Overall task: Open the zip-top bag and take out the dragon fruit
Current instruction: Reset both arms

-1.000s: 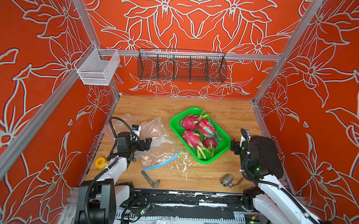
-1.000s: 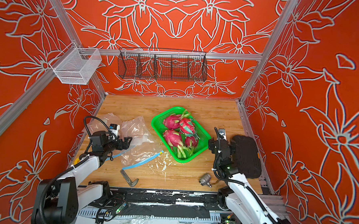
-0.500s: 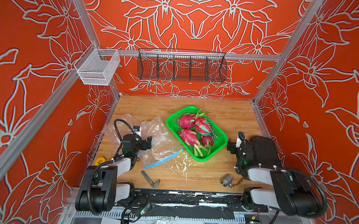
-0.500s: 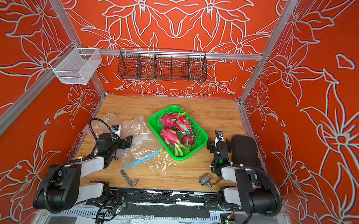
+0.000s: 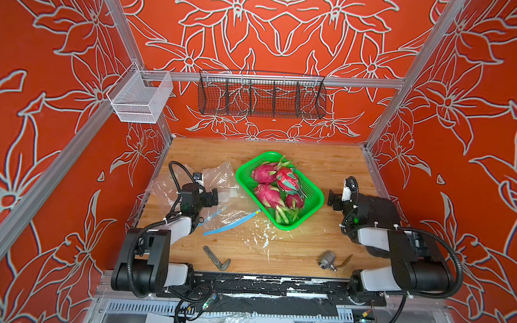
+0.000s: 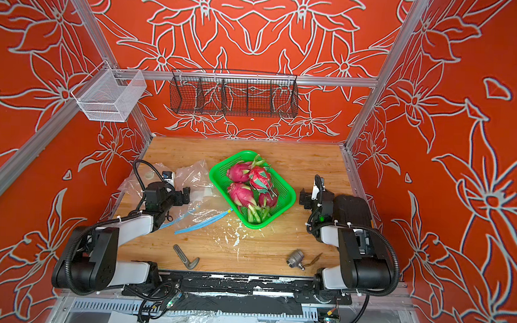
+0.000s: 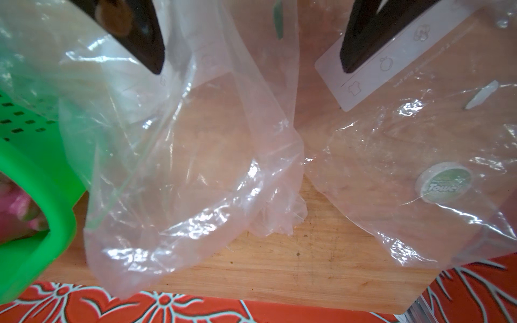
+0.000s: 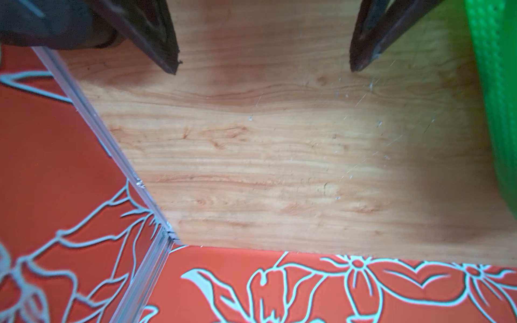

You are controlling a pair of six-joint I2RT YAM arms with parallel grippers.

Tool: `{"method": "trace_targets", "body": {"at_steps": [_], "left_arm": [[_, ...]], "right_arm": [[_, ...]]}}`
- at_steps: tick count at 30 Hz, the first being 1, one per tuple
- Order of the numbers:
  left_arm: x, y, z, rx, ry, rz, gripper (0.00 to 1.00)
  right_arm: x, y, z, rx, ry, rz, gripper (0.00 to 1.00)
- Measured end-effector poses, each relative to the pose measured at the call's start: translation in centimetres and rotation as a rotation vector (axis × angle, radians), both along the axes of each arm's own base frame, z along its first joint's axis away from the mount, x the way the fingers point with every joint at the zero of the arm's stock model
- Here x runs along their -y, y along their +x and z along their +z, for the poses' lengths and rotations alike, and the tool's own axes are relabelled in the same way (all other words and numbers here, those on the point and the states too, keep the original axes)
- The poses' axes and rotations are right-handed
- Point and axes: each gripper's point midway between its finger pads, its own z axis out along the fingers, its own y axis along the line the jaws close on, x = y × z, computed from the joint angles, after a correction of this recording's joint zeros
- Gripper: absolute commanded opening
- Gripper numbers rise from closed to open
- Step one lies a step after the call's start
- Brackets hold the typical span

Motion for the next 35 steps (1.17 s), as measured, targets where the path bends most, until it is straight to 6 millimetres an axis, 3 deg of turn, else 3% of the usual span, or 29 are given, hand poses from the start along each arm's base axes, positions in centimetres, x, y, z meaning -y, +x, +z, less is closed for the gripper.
{"method": "trace_targets", "body": {"at_steps": [35], "left_arm": [[-0.11,-0.04,-0.06,-0.003,0.003,0.006,0.97]], "right_arm": [[-0.29,-0.11,-0.32,-0.014,0.01,0.014,0.97]]}}
